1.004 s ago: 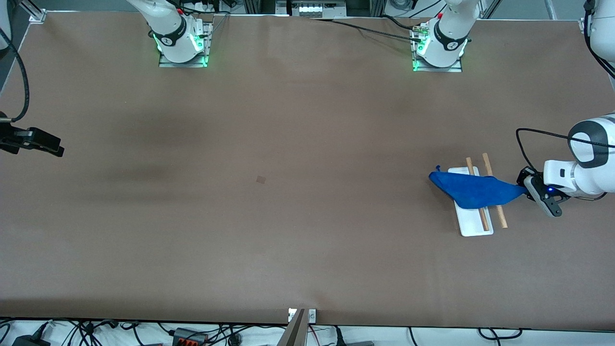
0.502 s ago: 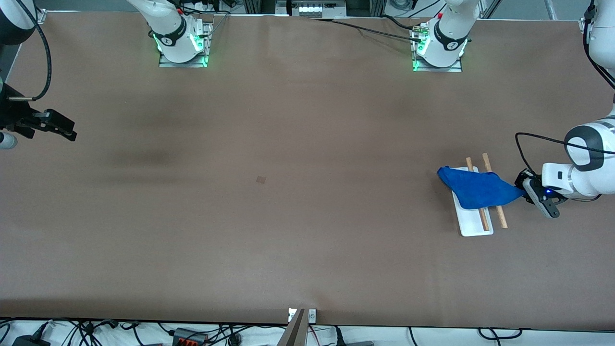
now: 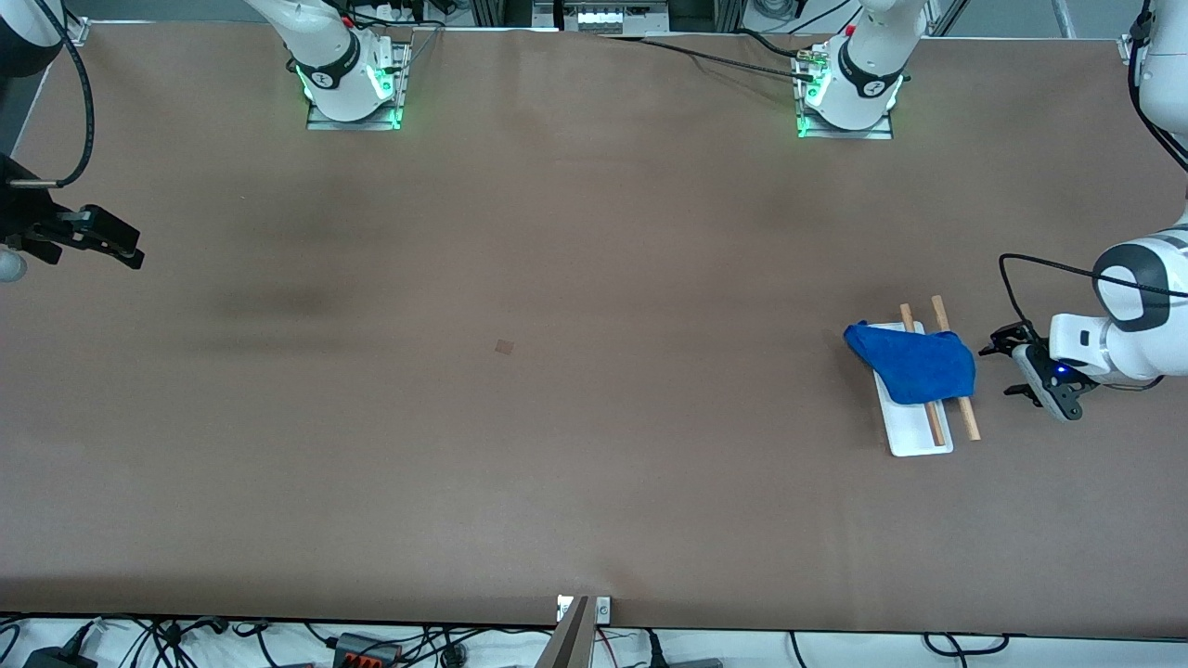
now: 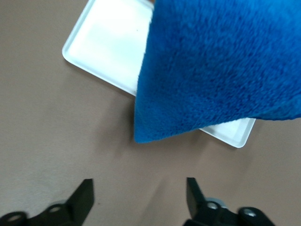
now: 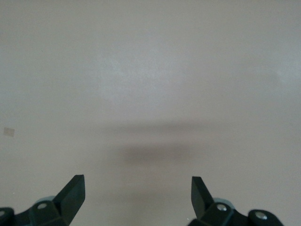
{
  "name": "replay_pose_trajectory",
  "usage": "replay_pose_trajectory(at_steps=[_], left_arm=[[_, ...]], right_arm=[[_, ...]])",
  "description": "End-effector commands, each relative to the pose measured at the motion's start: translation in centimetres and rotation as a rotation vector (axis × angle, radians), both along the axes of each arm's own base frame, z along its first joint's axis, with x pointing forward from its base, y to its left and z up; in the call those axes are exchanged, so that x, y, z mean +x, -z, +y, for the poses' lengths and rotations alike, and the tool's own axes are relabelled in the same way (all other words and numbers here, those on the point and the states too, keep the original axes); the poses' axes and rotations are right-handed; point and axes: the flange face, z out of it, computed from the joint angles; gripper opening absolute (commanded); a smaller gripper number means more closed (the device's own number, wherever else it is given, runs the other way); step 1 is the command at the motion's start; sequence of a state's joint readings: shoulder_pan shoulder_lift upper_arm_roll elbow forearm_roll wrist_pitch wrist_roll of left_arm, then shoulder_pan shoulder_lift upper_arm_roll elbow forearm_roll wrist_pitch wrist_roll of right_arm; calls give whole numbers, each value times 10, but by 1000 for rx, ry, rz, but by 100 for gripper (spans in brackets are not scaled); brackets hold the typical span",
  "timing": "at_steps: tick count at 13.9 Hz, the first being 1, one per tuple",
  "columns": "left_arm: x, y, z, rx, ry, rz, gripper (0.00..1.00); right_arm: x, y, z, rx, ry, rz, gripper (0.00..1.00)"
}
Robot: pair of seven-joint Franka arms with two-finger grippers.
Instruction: Pass towel and hang on rack
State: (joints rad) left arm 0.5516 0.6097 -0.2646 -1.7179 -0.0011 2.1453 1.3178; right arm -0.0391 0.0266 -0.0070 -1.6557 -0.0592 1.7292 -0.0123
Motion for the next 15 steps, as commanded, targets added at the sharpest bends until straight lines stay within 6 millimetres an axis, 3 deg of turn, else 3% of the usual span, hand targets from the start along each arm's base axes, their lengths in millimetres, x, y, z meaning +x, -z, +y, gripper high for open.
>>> replay_pose_trajectory(at_steps=[1,7,11,12,15], left_arm=[[13,-42,6,-5,13,27,100],[30,-124,8,17,-144,100,100],[19,-217,1,74,-281,30,100],[14,-231,-2,81,-280,32,100],[12,-245,-17,77,-264,39,100]], right_arm=[[-2,-7,3,18,-20,3,100],[-1,-13,5,16,-66,-6,100],[-2,-12,5,18,-49,-1,100],[-2,-11,5,19,-49,1,100],[-3,-10,3,21,-45,13,100]])
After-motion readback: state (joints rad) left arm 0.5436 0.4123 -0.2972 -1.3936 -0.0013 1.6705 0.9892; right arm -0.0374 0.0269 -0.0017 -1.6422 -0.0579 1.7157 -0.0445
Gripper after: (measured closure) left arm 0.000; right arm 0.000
